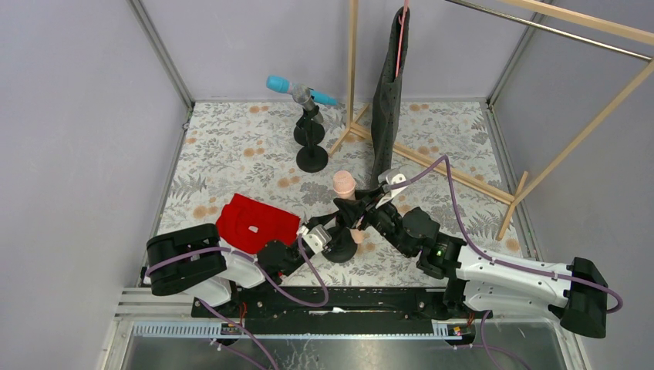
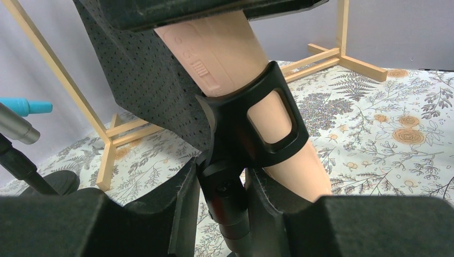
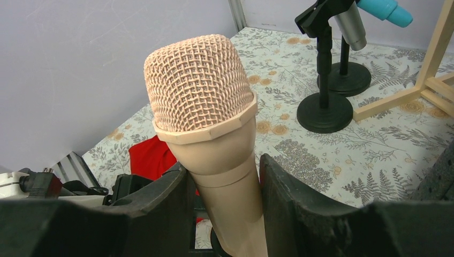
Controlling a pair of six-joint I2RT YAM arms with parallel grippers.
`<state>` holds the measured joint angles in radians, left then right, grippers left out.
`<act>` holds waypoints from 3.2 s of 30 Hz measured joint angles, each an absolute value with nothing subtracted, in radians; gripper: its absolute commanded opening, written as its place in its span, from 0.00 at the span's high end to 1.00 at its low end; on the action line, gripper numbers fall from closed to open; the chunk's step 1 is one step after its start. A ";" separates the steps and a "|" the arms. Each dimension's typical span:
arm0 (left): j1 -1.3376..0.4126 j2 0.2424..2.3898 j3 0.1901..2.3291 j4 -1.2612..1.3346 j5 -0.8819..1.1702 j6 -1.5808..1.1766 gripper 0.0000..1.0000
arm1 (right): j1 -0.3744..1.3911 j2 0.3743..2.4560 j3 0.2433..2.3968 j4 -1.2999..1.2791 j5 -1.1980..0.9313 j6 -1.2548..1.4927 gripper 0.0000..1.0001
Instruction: Attach the microphones to the stand
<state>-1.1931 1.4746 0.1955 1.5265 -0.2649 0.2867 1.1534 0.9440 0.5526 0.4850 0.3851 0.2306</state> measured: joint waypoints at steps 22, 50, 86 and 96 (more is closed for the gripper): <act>-1.193 1.475 0.196 1.526 -0.270 0.280 1.00 | 1.154 0.944 0.539 0.488 0.386 0.238 1.00; -1.190 1.476 0.194 1.527 -0.259 0.267 1.00 | 1.215 0.997 0.799 -0.001 0.400 0.293 0.00; -1.018 1.332 0.292 1.301 -0.377 0.163 0.01 | 1.218 0.468 0.516 -0.265 0.590 0.490 0.00; -1.029 0.939 0.261 0.851 -0.389 -0.082 0.01 | 1.218 0.487 0.538 -0.455 0.702 0.654 0.00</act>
<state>-1.0294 0.9386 0.2607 0.8509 -0.3893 -0.0818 1.2179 0.4866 0.5377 -0.4549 0.7017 0.6537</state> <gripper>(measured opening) 0.987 0.995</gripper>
